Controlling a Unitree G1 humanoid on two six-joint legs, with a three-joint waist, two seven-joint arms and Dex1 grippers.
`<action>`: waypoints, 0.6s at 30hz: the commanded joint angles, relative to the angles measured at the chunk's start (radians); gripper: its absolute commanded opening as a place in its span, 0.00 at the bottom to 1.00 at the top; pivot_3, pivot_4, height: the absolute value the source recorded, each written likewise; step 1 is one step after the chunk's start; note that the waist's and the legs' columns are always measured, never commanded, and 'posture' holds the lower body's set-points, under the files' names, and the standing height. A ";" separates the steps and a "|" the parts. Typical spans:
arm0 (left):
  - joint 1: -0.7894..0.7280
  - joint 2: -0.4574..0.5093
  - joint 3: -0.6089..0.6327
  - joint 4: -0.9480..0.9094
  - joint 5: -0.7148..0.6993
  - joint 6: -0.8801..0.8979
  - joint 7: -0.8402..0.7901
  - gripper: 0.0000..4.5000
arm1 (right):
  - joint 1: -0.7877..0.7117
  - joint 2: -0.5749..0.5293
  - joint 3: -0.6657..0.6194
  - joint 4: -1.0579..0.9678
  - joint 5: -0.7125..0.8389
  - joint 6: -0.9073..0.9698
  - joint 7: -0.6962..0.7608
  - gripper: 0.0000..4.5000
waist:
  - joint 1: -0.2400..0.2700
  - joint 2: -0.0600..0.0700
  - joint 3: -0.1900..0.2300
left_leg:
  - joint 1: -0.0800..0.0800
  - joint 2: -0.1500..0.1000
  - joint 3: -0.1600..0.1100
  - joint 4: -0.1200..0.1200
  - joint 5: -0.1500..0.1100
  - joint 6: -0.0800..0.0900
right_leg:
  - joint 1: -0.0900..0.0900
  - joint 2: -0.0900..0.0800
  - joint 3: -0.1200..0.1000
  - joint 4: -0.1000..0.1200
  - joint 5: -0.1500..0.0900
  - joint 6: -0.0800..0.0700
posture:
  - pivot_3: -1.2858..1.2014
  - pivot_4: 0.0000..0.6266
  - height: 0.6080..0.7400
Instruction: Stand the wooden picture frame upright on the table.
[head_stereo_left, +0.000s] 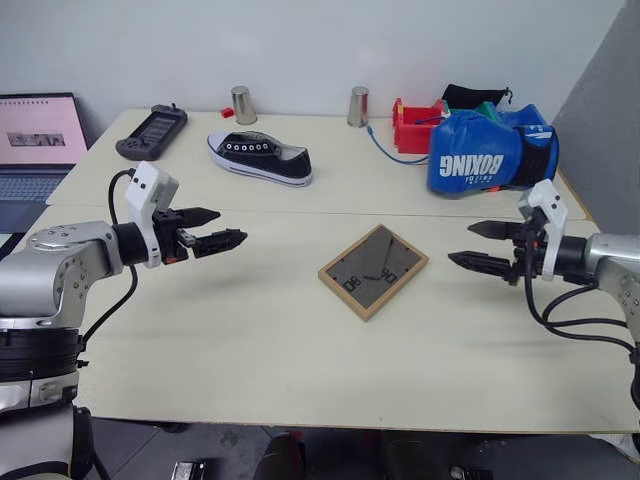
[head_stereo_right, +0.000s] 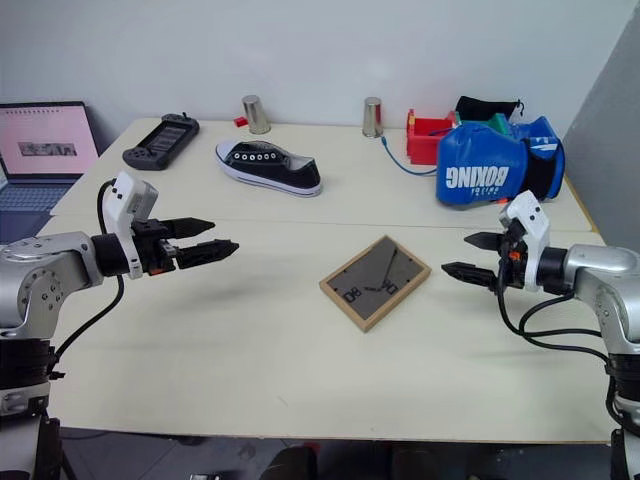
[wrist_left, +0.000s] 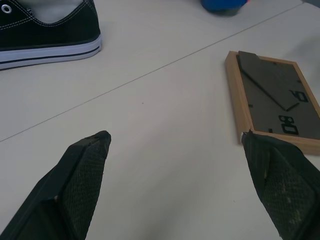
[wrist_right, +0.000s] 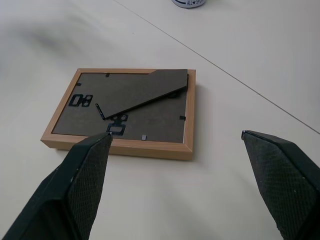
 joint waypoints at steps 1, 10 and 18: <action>-0.003 0.015 0.020 -0.019 0.001 -0.013 0.007 1.00 | 0.013 -0.015 -0.037 -0.033 0.011 -0.011 -0.010 0.98 | 0.001 0.000 0.000 | 0.000 0.000 0.000 0.000 0.000 0.000 | 0.000 0.000 0.000 0.000 0.000 0.000 | 0.52 0.24 1.00; -0.001 0.018 0.021 -0.021 -0.013 0.008 0.007 1.00 | 0.049 -0.009 -0.035 -0.058 0.021 -0.013 -0.033 0.98 | 0.002 0.000 0.000 | 0.000 0.000 0.000 0.000 0.000 0.000 | 0.000 0.000 0.000 0.000 0.000 0.000 | 0.52 0.24 1.00; 0.000 0.024 0.015 -0.010 0.000 0.011 0.008 1.00 | 0.062 0.005 -0.036 -0.076 0.027 -0.002 -0.053 0.98 | 0.003 0.000 0.000 | 0.000 0.000 0.000 0.000 0.000 0.000 | 0.000 0.000 0.000 0.000 0.000 0.000 | 0.52 0.24 1.00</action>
